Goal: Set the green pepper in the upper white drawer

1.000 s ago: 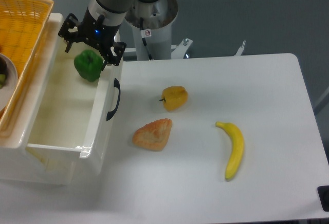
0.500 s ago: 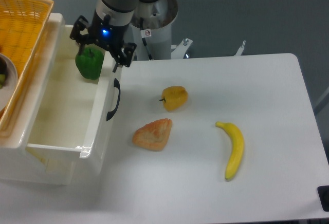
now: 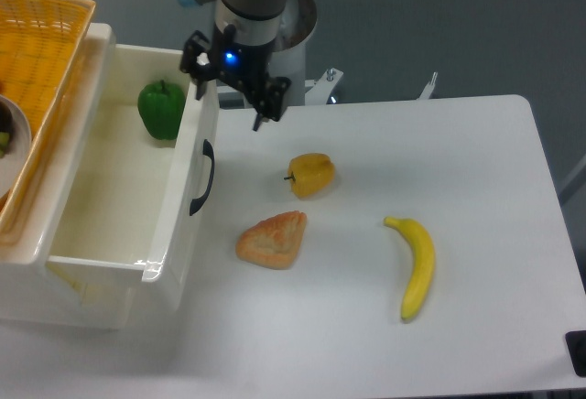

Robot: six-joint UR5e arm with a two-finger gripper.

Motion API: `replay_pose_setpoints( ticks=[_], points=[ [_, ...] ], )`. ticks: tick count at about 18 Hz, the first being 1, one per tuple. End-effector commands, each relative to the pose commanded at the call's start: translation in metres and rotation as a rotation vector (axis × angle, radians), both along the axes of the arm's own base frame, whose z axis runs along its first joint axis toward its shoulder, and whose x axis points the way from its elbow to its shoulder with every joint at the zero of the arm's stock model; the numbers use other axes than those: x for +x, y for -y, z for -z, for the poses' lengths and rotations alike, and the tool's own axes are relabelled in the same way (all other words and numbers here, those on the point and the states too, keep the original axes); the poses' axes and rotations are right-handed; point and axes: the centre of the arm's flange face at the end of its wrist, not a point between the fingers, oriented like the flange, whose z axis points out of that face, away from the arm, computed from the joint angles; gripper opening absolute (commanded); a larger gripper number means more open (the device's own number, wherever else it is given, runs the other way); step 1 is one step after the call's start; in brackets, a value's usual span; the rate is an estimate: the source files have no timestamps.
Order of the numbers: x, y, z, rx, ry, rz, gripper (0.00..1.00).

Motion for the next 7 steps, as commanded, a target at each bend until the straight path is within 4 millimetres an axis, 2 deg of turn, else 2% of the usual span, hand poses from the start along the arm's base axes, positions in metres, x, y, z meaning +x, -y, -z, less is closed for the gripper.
replay_pose_setpoints(
  ticks=[7],
  points=[
    [-0.025,-0.004,0.024,-0.041,-0.021,0.015,1.00]
  ],
)
